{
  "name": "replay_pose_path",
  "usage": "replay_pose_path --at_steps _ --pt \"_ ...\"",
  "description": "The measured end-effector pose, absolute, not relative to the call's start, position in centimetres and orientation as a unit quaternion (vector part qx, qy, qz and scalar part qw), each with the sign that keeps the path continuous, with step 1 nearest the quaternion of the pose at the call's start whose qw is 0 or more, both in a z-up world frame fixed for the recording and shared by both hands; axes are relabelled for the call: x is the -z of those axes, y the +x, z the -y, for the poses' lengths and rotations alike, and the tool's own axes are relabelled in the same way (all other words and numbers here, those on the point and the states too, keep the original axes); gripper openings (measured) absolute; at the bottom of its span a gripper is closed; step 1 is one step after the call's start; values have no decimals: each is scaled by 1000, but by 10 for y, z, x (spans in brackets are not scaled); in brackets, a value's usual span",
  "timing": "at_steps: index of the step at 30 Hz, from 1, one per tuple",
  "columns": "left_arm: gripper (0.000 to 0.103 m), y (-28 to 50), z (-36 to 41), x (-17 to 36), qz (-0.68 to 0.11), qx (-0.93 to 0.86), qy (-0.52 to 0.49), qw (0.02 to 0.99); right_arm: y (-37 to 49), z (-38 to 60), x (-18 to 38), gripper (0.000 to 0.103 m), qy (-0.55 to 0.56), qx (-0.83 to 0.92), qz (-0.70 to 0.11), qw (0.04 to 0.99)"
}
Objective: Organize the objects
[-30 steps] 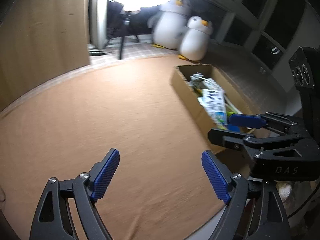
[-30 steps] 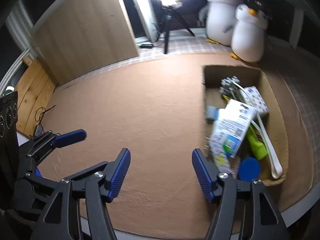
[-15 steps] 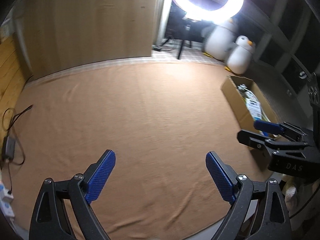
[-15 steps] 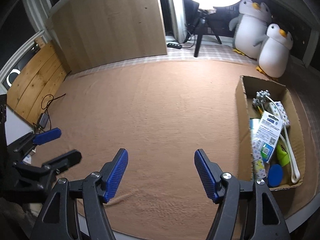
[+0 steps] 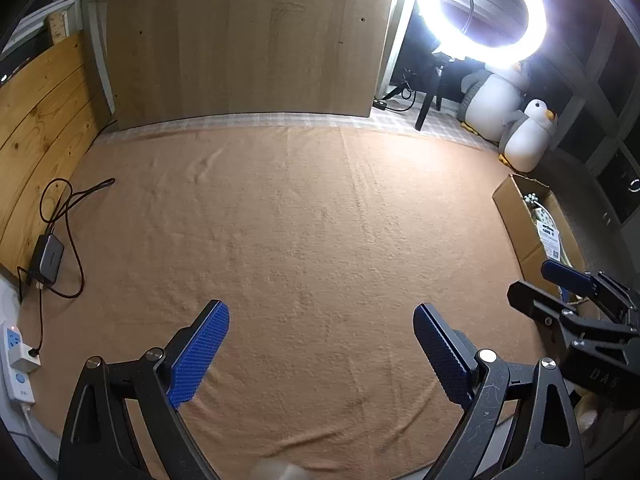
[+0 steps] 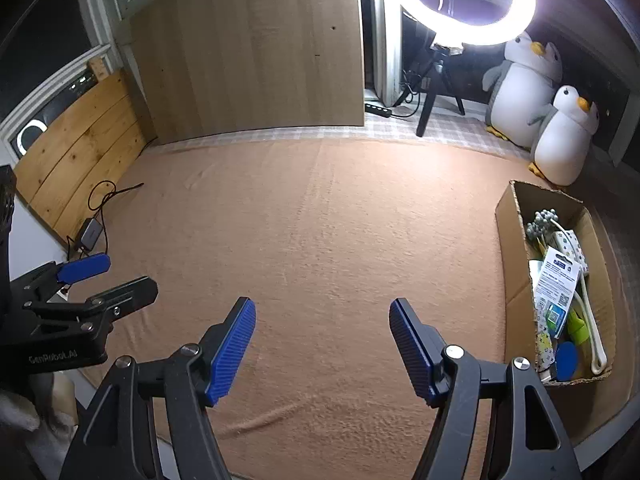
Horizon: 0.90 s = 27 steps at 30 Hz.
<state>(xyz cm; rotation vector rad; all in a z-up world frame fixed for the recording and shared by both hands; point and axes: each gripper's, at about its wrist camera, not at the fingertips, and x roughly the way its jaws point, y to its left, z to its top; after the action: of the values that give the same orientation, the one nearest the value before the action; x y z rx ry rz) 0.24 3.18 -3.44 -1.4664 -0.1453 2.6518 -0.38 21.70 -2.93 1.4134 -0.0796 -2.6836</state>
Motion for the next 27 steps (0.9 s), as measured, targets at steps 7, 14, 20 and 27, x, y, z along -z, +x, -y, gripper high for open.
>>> replay_pose_path --at_steps 7,14,20,27 --pt "96 0 -32 35 40 -874 -482 54 -8 -209 32 66 463 884 22 53" --pt "97 -4 -37 36 36 -872 -484 57 -13 -204 32 67 462 886 17 51" --pt "97 -10 -43 36 31 -873 -482 62 -16 -207 31 70 460 887 14 45" --pt "97 -14 -47 40 28 -872 -485 63 -19 -212 34 71 464 885 17 41"
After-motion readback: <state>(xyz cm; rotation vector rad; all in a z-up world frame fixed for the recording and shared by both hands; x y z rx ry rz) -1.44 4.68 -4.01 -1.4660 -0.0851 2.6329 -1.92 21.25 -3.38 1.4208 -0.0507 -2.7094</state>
